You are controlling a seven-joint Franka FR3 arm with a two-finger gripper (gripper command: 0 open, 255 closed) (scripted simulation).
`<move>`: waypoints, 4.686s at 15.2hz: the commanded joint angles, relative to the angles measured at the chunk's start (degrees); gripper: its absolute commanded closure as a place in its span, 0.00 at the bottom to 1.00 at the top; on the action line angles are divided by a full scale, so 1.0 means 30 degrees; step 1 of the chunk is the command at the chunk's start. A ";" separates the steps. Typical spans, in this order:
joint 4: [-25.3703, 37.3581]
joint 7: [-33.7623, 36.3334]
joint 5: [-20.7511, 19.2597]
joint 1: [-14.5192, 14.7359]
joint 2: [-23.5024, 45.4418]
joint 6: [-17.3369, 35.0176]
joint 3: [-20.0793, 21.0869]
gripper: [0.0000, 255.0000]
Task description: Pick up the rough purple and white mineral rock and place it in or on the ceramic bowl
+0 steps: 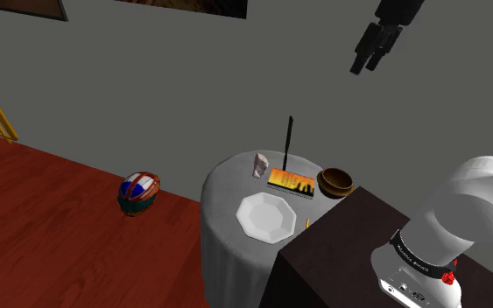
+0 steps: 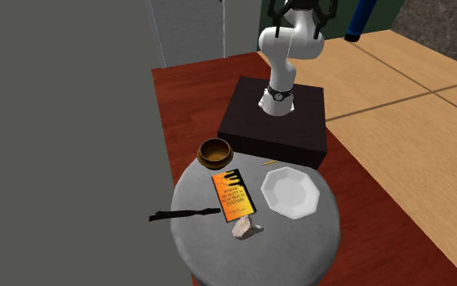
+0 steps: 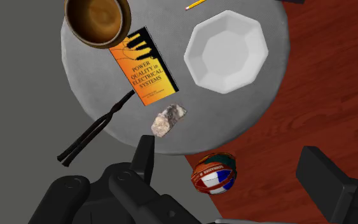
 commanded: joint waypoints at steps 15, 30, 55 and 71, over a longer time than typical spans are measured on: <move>-0.4552 0.0756 0.1186 -0.0389 0.5034 0.9667 -0.0488 0.00; -0.3369 -0.0763 0.5198 0.0237 1.5506 1.8866 -0.1270 0.00; 0.4803 -0.4169 1.1167 -0.1608 2.8743 2.3815 0.1260 0.00; 0.4801 -0.4169 1.1166 -0.1608 2.8740 2.3814 0.1259 0.00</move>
